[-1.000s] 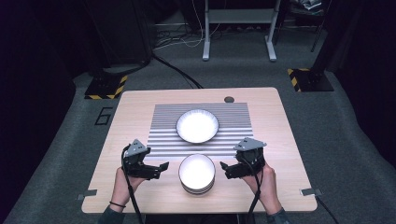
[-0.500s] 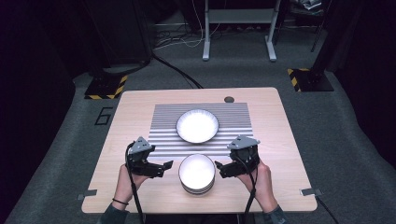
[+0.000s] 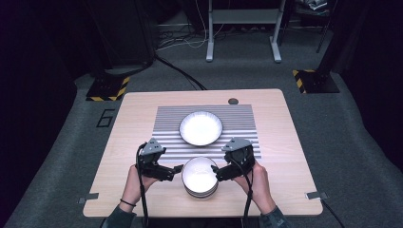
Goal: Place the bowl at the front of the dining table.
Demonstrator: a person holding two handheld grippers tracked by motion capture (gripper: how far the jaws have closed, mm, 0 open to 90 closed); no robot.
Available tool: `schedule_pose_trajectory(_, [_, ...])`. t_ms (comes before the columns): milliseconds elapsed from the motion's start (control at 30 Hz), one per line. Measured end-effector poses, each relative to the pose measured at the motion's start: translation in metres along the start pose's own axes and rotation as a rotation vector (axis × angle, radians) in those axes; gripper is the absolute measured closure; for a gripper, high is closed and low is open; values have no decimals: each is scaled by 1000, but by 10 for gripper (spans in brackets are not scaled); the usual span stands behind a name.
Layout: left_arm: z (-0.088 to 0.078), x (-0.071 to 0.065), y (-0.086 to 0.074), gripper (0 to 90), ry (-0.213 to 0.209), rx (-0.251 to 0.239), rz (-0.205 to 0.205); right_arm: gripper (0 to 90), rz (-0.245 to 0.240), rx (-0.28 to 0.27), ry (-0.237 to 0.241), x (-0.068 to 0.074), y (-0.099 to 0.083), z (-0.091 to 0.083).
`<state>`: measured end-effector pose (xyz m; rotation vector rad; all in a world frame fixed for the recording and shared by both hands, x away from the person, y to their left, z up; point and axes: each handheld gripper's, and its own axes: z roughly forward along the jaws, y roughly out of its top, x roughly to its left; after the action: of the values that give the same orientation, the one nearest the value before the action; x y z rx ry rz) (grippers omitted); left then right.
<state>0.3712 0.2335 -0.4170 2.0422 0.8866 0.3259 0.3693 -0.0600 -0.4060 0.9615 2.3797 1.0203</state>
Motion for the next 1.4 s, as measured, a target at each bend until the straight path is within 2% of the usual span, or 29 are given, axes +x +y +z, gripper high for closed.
schedule_pose_trajectory(267, [10,-3,4,38,-11,21,1,0,-13,18,23,5,3,7])
schedule_pose_trajectory(333, [11,-4,5,39,-14,21,-1,0,-29,14,28,6,3,9])
schedule_pose_trajectory(567, [19,-9,6,38,-24,40,15,3,-24,34,44,11,5,15])
schedule_pose_trajectory(600, [21,-9,6,38,-25,47,17,4,-39,29,48,11,5,17])
schedule_pose_trajectory(633, [24,-11,6,36,-28,57,22,4,-23,48,54,14,5,19])
schedule_pose_trajectory(700, [27,-12,6,31,-32,66,26,6,-23,55,61,15,5,22])
schedule_pose_trajectory(733, [27,-12,6,28,-32,66,26,7,-36,55,65,15,5,24])
schedule_pose_trajectory(967, [40,-15,6,20,-51,89,32,14,-27,84,66,17,3,30])
schedule_pose_trajectory(1000, [43,-14,5,17,-55,96,35,15,-40,85,67,15,2,32])
schedule_pose_trajectory(1100, [46,-13,5,12,-55,105,29,29,-24,104,63,16,0,34])
schedule_pose_trajectory(1200, [48,-14,4,10,-52,109,22,36,-39,108,65,15,-1,37])
schedule_pose_trajectory(1233, [48,-13,4,10,-55,109,28,46,-36,112,67,16,-1,38])
schedule_pose_trajectory(1300, [49,-14,4,19,-57,111,33,124,-45,109,73,17,-1,38])
schedule_pose_trajectory(1367, [48,-15,4,64,-68,107,36,171,-45,110,83,19,0,39])
schedule_pose_trajectory(1400, [48,-15,4,102,-68,107,36,228,-52,111,85,19,0,39])
